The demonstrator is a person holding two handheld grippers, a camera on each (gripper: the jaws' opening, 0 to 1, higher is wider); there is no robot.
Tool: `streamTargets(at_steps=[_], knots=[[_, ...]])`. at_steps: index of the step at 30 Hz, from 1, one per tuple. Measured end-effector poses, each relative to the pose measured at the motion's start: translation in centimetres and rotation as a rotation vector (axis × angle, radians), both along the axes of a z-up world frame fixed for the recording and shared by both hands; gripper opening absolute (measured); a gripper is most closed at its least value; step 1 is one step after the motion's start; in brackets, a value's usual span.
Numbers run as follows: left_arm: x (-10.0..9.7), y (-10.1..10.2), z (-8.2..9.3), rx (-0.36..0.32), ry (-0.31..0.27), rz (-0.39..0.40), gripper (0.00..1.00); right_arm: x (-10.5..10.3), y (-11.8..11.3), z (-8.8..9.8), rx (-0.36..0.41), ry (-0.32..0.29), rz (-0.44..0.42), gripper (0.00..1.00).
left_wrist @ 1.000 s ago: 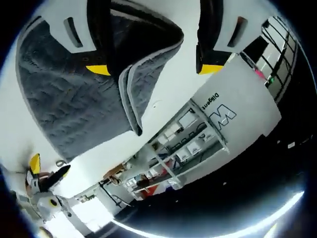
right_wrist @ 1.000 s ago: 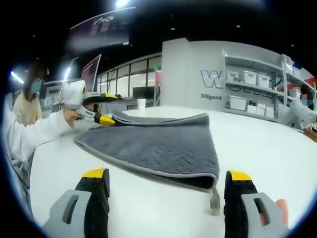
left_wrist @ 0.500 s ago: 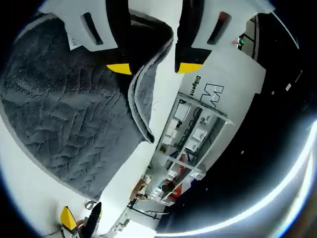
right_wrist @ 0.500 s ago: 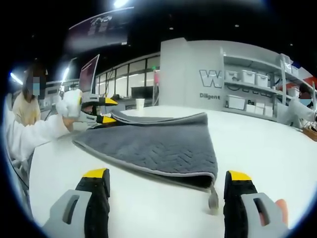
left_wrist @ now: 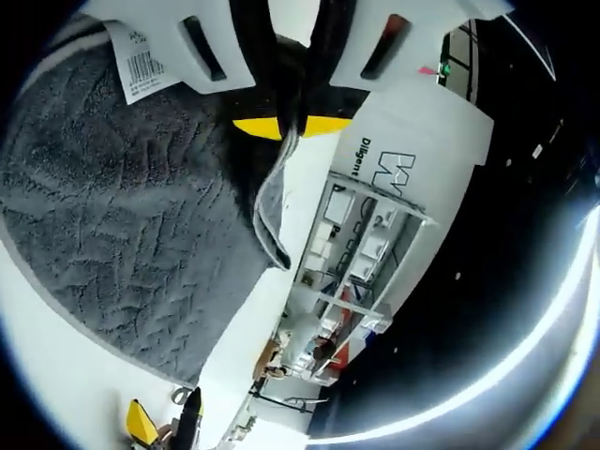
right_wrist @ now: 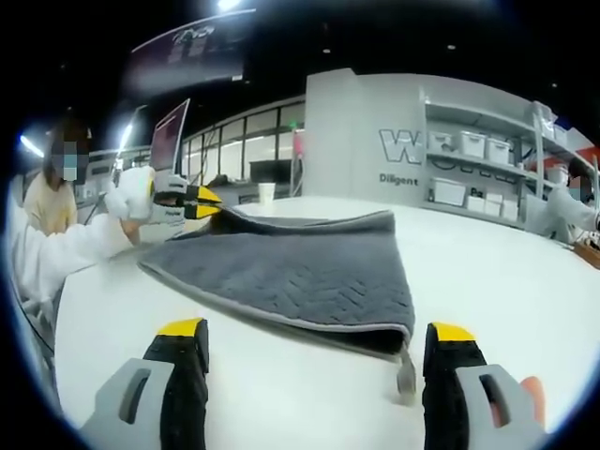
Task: Open the folded towel by lifting each exposed corner and separating the folded layers until the towel lies flat within the target outline without major curled edges
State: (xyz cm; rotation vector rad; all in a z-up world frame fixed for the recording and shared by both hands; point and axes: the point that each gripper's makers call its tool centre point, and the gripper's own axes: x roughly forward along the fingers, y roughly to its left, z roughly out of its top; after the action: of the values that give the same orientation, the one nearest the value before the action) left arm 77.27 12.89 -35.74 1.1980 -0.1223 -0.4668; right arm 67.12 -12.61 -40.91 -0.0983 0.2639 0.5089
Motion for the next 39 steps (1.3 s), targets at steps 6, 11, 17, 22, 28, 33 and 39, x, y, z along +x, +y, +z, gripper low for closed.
streamTargets(at_steps=[6,11,17,22,28,33,39], knots=[[0.4,0.7,0.7,-0.048,-0.004,0.027,0.05,-0.1,0.1,0.1,0.002,-0.003,0.001,0.95],[1.3,1.9,1.7,-0.097,-0.033,0.073,0.05,-0.2,0.3,0.1,0.001,-0.003,0.008,0.95],[2.6,4.0,1.8,-0.18,-0.032,0.147,0.05,-0.1,0.2,0.3,0.003,-0.012,0.008,0.95],[4.0,6.1,2.0,-0.239,-0.04,0.203,0.05,-0.1,0.3,0.3,0.004,-0.013,0.011,0.95],[4.6,7.1,1.5,-0.268,-0.03,0.248,0.05,-0.1,0.3,0.3,0.004,-0.012,0.011,0.95],[6.1,9.4,1.6,-0.296,-0.034,0.299,0.05,-0.2,0.4,0.3,0.006,-0.012,0.01,0.95],[6.7,11.3,0.8,-0.32,-0.003,0.372,0.05,-0.1,0.3,0.3,0.006,-0.009,0.01,0.95]])
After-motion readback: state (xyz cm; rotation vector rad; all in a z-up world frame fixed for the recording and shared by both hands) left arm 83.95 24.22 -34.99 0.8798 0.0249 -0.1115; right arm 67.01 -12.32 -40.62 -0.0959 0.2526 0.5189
